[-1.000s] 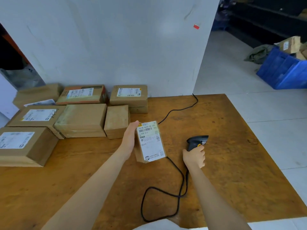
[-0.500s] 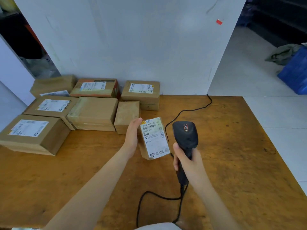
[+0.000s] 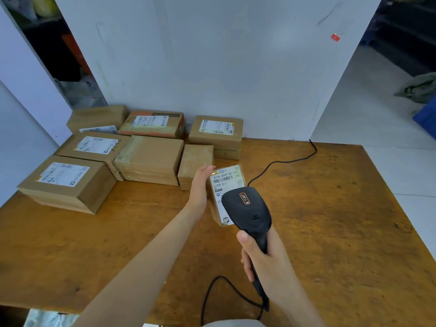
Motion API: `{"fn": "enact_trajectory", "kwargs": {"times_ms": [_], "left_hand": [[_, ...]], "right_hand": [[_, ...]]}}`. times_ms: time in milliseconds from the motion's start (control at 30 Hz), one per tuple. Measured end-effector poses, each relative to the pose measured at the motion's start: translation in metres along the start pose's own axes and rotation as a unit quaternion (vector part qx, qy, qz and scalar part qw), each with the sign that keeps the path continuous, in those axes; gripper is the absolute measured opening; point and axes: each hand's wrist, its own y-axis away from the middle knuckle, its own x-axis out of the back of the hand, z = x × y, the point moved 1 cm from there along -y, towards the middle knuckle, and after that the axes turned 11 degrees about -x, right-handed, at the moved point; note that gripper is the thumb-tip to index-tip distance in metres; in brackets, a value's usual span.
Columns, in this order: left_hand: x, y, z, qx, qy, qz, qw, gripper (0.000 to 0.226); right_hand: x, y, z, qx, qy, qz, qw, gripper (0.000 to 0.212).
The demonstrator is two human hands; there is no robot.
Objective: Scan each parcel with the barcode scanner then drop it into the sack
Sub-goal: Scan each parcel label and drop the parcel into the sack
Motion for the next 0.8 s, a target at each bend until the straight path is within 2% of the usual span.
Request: {"fn": "enact_trajectory", "kwargs": {"times_ms": [100,400,600,800], "left_hand": [[-0.0001,-0.0028,-0.0039,0.006,0.001,-0.004,1.000,0.034],[0.0015,-0.0035,-0.0064,-0.010,0.012,-0.009,1.000,0.030],[0.0023,-0.0045,-0.0064,-0.009,0.005,-0.011,1.000,0.026],[0.0096,-0.0029,-0.0051,0.001,-0.001,-0.001,1.000,0.032]], "right_hand": [[-0.0024,0.0005,0.0005,-0.007,0.010,-0.003,1.000,0.048],[-0.0075,0.0068,0.0002,-0.002,0.017,0.024,1.000,0.085],[-0.0076,0.0048,-0.0004,-0.019,0.016,0.039,0.999,0.076],[-0.0071,0.0042,0.0070,-0.006,0.000,0.036,0.999,0.072]]}}
